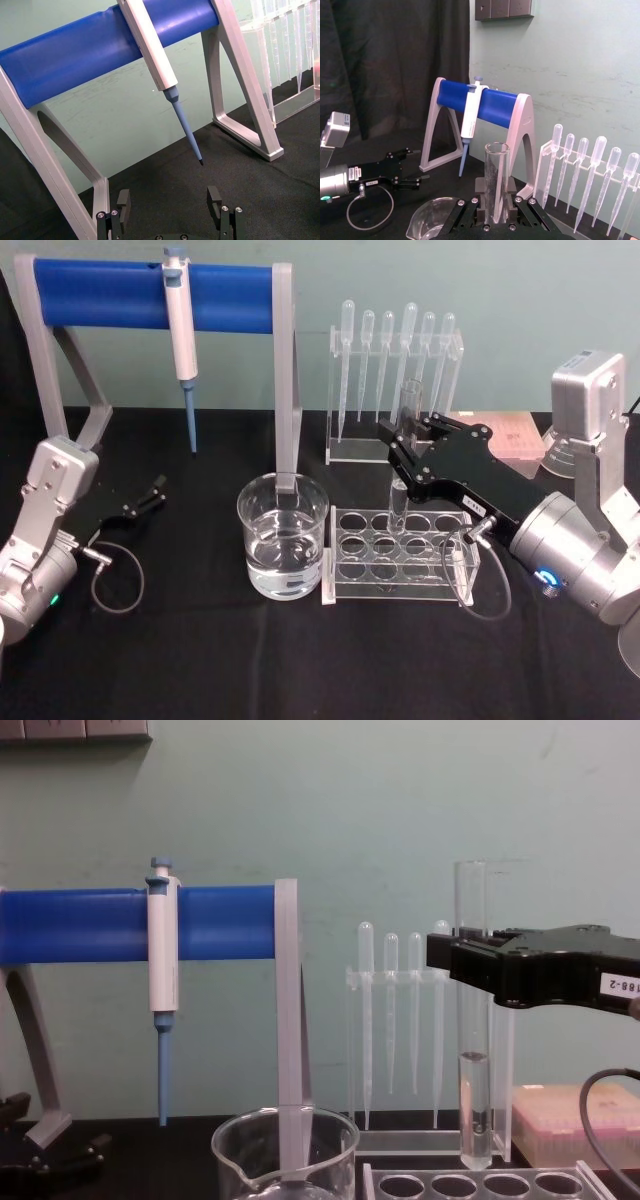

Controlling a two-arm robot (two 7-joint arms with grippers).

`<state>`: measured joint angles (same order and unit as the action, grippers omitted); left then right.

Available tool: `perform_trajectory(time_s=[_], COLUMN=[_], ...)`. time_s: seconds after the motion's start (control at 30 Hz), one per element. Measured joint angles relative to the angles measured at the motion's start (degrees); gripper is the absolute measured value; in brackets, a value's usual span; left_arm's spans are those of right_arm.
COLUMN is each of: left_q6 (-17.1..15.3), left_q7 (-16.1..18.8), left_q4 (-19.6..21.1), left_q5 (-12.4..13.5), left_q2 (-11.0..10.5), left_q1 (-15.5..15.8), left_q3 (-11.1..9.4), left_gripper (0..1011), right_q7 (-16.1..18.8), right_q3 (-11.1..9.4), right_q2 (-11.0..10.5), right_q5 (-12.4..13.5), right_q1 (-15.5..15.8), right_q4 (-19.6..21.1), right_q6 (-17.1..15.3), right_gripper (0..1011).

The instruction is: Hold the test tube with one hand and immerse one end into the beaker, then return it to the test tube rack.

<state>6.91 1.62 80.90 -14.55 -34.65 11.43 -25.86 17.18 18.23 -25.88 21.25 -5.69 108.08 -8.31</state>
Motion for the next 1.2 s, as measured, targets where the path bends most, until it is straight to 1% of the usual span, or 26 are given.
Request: perform_trajectory(time_s=[1.2], left_q6=[0.00], left_q7=[0.00], left_q4=[0.00], left_q5=[0.00], left_q2=[0.00], left_q1=[0.00], left_q3=[0.00], left_gripper=[1000], right_q7=[0.00], right_q3=[0.00], right_q2=[0.00], right_q5=[0.00], right_q1=[0.00], right_q4=[0.00], right_q6=[0.00], right_gripper=[225])
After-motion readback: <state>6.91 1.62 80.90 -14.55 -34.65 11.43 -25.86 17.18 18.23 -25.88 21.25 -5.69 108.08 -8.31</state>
